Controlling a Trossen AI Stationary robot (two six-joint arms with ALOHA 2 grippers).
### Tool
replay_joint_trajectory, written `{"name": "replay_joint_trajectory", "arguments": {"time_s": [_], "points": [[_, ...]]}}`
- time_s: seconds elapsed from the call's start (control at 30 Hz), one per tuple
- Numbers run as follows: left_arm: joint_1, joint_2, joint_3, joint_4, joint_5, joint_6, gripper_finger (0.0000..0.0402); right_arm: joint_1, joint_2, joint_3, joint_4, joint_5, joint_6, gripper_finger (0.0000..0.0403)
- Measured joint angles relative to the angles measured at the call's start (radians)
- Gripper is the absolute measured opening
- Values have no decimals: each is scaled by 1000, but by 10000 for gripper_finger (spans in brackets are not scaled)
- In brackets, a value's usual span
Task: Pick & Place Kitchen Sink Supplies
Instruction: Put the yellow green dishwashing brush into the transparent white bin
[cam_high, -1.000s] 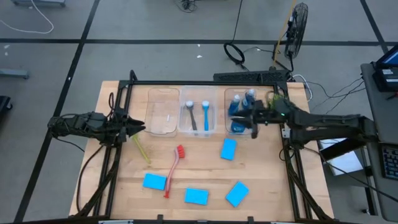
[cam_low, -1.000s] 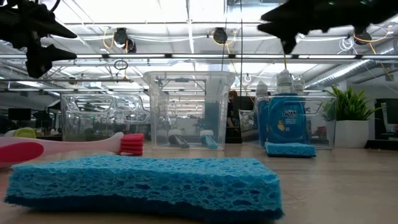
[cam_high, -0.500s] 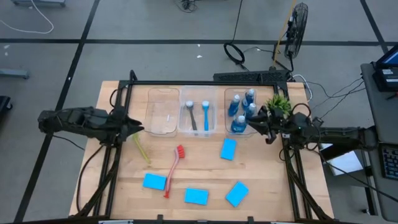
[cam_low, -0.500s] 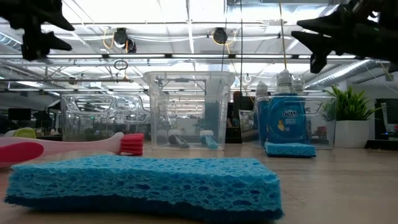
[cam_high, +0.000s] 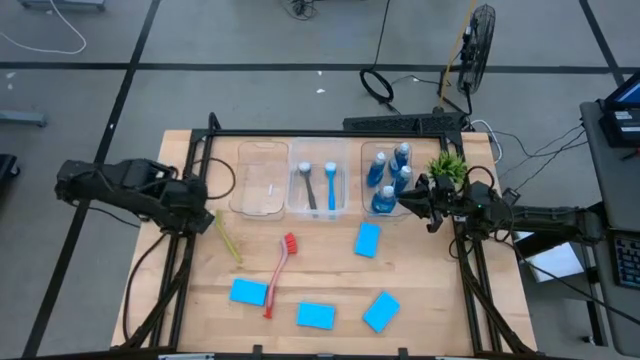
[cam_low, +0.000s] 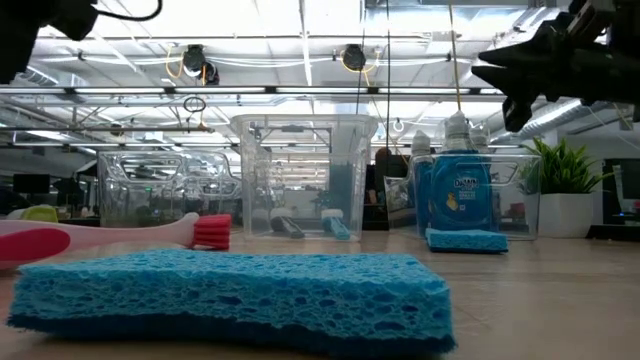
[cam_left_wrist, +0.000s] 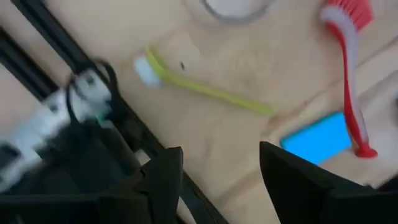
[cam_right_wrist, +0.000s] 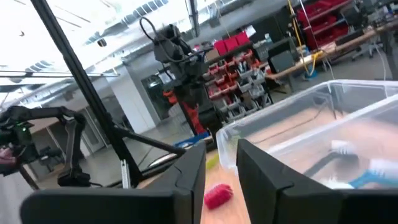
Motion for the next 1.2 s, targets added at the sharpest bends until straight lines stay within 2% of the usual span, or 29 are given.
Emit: {"name": "replay_joint_trajectory", "arguments": {"time_s": [0.17, 0.47, 0.73, 0.93, 1.2], "points": [[0, 72, -2, 27, 64, -77, 214, 0, -24, 11, -7, -3, -8, 73], [0, 178, -3, 89, 24, -147, 214, 0, -79, 32, -2, -57, -43, 75], [-8, 248, -20, 77, -1, -327, 214, 0, -130, 34, -1, -79, -15, 85], [-75, 249, -132, 121, 62, -486, 214, 0, -135, 34, -7, -83, 4, 86], [-204, 219, -320, 383, 51, -771, 214, 0, -135, 35, -9, -82, 4, 86]]}}
